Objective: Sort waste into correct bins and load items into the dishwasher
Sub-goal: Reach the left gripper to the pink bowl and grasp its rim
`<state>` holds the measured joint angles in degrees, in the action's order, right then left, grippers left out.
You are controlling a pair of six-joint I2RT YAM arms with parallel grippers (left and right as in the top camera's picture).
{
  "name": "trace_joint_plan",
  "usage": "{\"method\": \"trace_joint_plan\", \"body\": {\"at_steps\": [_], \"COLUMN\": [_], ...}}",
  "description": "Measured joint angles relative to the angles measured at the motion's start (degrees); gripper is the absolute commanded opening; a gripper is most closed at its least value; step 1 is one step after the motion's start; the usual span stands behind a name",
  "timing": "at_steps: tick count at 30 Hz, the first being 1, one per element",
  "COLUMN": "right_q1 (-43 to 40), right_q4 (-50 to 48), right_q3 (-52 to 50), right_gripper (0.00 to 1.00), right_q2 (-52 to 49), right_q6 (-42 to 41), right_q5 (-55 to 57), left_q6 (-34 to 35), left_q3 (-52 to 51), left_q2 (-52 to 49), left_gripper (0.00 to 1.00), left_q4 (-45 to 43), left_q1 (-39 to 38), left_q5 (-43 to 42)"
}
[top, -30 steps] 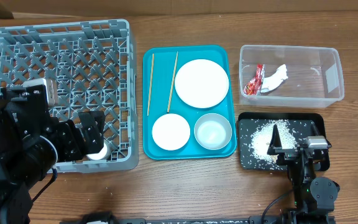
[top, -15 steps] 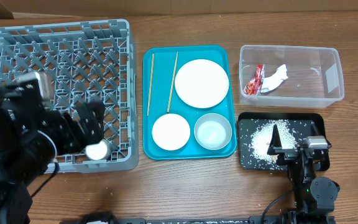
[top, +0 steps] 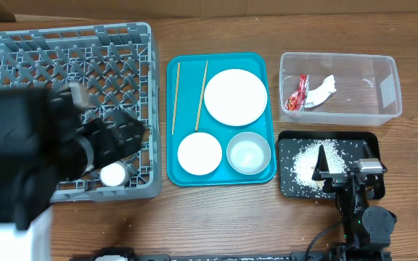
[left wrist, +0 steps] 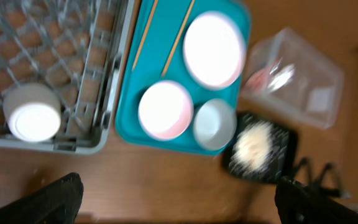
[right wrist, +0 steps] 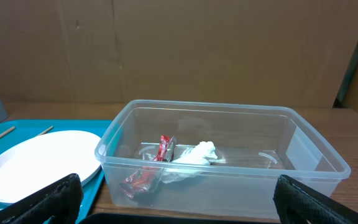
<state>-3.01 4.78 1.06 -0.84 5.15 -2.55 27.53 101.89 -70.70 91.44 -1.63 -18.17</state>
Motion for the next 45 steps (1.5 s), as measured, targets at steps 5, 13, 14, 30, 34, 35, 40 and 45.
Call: {"method": "trace_joint_plan", "body": {"at_steps": [5,13,14,30,34,35,40,45], "right_q1": [0.0,0.0,0.0,0.0,0.0,0.0,0.0,0.0], "right_q4": [0.0,0.0,0.0,0.0,0.0,0.0,0.0,0.0], "right_q3": [0.0,0.0,0.0,0.0,0.0,0.0,0.0,0.0], "right_gripper": [1.0,1.0,1.0,1.0,1.0,1.0,1.0,1.0], "right_q2": [0.0,0.0,0.0,0.0,0.0,0.0,0.0,0.0], "right_q6": [0.0,0.0,0.0,0.0,0.0,0.0,0.0,0.0], "right_q5": [0.0,0.0,0.0,0.0,0.0,0.0,0.0,0.0], "left_q6": [-0.1,0.3,1.2,10.1,10.2,10.2,10.3,10.2], "left_q3": [-4.8,-6.8,-7.3,-24.2,-26.2,-26.3,-26.6,-30.6], "left_q2": [-11.5,-24.9,-26.1,-32.7,-32.7,-32.7,-32.7,-32.7], "left_gripper": [0.89,0.91,0.92,0.73,0.66,0.66,0.59,0.55], "left_q4": [-0.3,-2.3,-2.4,-23.5,-24.8,-24.9,-23.9,-29.6], "left_q1": [-4.6,-19.4,-21.9,-26.9,-26.9,-26.9,-26.8,-26.8], "left_q5": [0.8,9.8,12.2,24.2,24.2,24.2,24.2,24.1]}}
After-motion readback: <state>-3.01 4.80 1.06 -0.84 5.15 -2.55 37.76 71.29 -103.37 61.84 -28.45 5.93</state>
